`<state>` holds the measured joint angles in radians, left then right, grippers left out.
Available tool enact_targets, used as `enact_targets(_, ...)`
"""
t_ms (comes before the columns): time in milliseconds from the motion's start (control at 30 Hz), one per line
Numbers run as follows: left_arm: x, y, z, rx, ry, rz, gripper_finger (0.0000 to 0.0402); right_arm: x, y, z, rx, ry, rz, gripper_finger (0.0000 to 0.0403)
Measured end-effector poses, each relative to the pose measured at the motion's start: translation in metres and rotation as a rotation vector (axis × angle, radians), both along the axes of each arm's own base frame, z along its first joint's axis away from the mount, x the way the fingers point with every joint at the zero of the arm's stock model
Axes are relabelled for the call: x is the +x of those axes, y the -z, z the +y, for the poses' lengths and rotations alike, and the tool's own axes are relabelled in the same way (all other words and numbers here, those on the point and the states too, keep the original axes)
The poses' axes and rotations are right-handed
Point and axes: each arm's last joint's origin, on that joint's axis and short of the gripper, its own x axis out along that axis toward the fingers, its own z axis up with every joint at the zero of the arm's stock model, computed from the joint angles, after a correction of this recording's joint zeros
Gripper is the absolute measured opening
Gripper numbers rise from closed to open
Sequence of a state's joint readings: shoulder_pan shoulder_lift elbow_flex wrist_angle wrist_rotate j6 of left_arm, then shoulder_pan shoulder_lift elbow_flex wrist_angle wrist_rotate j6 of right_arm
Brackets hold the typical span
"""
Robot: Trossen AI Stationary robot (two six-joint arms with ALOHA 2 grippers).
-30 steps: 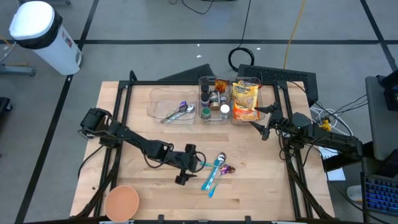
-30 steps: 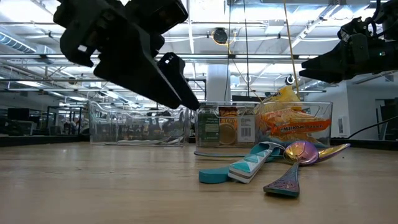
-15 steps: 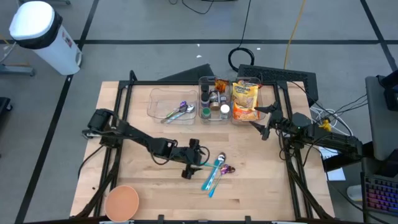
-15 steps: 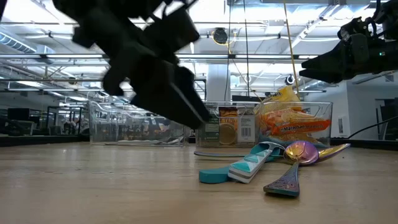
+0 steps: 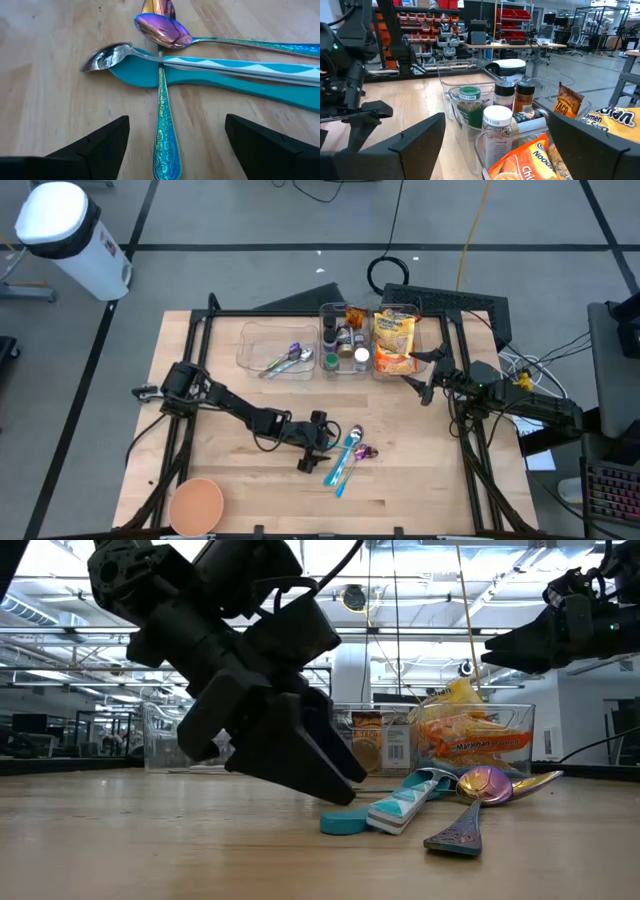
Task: Pick & Place Food Item
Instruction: Put the blue and violet spoon into the left transparent bin
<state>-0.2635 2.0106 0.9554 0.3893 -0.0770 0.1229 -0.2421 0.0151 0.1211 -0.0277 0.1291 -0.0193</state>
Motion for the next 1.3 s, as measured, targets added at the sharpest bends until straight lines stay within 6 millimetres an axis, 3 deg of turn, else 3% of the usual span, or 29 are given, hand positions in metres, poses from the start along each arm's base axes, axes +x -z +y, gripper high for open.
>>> enact_targets(133,0.001,0.001,0.004,-0.030,-0.008,0.014,0.0281,0.000,0.000,0.000,0.000,0.000,0.000,0.0348)
enact_targets(467,0.003,0.002,0.015,-0.073,-0.048,0.034,0.0074,0.000,0.000,0.000,0.000,0.000,0.000,0.0348)
enact_targets(600,0.003,0.002,0.017,-0.071,-0.040,0.034,0.0012,0.000,0.000,0.000,0.000,0.000,0.000,0.0348)
enact_targets(1000,0.002,-0.001,0.018,-0.064,-0.089,0.032,0.0003,0.000,0.000,0.000,0.000,0.000,0.000,0.0348)
enact_targets(1300,-0.008,-0.037,0.020,-0.032,-0.133,0.020,0.0002,0.000,0.000,0.000,0.000,0.000,-0.001,0.0348)
